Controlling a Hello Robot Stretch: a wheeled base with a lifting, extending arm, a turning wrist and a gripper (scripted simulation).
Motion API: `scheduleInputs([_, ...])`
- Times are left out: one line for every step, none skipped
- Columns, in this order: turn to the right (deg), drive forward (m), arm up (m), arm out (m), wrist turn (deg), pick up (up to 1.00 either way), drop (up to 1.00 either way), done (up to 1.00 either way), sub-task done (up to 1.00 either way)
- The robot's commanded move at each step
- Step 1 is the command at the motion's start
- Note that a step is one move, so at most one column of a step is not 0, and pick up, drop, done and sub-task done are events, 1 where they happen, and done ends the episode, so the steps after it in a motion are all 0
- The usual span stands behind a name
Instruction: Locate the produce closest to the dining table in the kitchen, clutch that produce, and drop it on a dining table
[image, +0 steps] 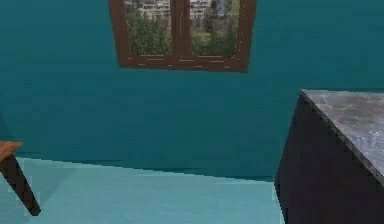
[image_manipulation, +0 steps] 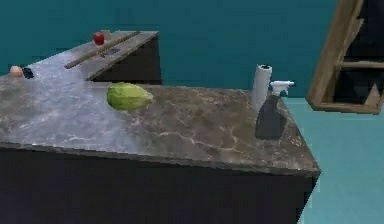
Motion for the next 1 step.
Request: scheduleInputs([-12.0, 0.0, 0.0, 0.0, 0.0, 0.0, 0.0, 0.0, 0.0])
